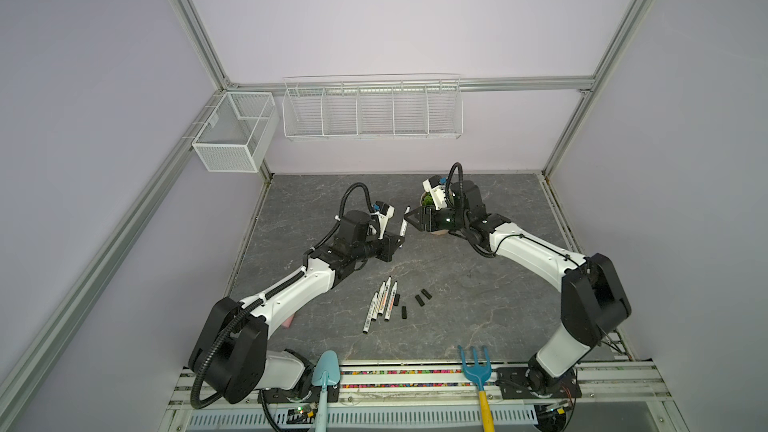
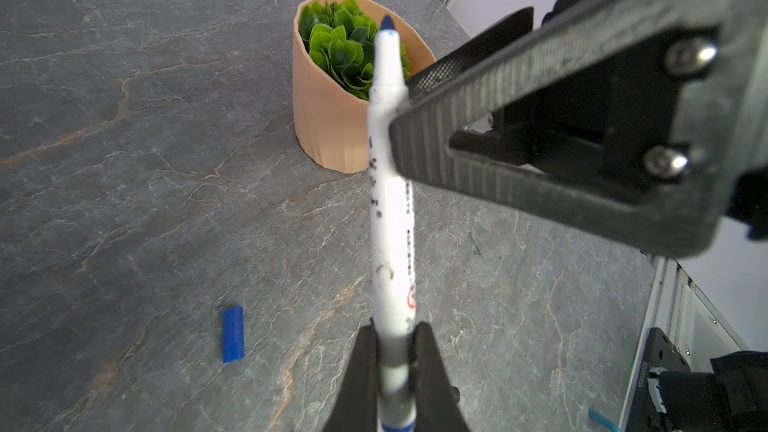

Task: Insert the pens into the pen caps
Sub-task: 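Lift the marker upright with the left gripper while the right gripper nears the cap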

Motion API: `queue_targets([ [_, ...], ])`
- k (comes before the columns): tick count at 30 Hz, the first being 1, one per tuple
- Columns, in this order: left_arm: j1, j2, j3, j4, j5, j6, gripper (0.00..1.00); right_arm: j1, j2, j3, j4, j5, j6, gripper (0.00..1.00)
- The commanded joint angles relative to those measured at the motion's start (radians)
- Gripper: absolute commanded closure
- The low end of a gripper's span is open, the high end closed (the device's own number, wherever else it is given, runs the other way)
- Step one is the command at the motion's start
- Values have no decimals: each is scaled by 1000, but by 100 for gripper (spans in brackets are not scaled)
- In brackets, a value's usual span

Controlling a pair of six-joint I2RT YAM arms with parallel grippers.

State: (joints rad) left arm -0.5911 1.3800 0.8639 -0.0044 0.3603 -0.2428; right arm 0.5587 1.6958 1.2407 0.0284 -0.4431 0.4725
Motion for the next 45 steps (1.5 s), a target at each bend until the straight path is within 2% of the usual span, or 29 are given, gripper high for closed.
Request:
queue_targets([
  [1,-3,-13,-9,31,12,-4,100,18,18,35,43,-40,21,48],
  [5,-3,-9,-7,33,17,-3,100,18,39,41,61,-50,42,63],
  [11,-4,-9,-18,47,3,-11,100,20,52,48,64,-71,49,79],
  [17,-4,-7,-16,58,-10,-24,100,19,58,42,85,-91,68,89],
  [18,-4,-3,-13,55,-11,-25,91,18,58,42,87,-94,69,90],
  [20,-5,2,-7,53,-14,-29,64,19,57,40,91,-97,75,92],
  [21,-5,4,-7,55,-16,-31,57,19,56,39,96,-100,77,93],
  [22,-4,7,-6,58,-16,-33,51,18,56,38,100,-101,82,93],
  [25,-5,17,-2,64,-21,-39,47,19,56,38,103,-105,89,93],
  [31,-4,47,17,88,-37,-39,50,18,54,34,103,-115,89,93],
  [34,-4,69,41,91,-45,-34,57,19,51,32,105,-116,93,93],
  [39,-3,93,71,95,-36,-30,61,19,50,29,102,-118,95,93],
  [45,-4,102,84,94,-28,-30,72,12,46,17,113,-117,103,93],
])
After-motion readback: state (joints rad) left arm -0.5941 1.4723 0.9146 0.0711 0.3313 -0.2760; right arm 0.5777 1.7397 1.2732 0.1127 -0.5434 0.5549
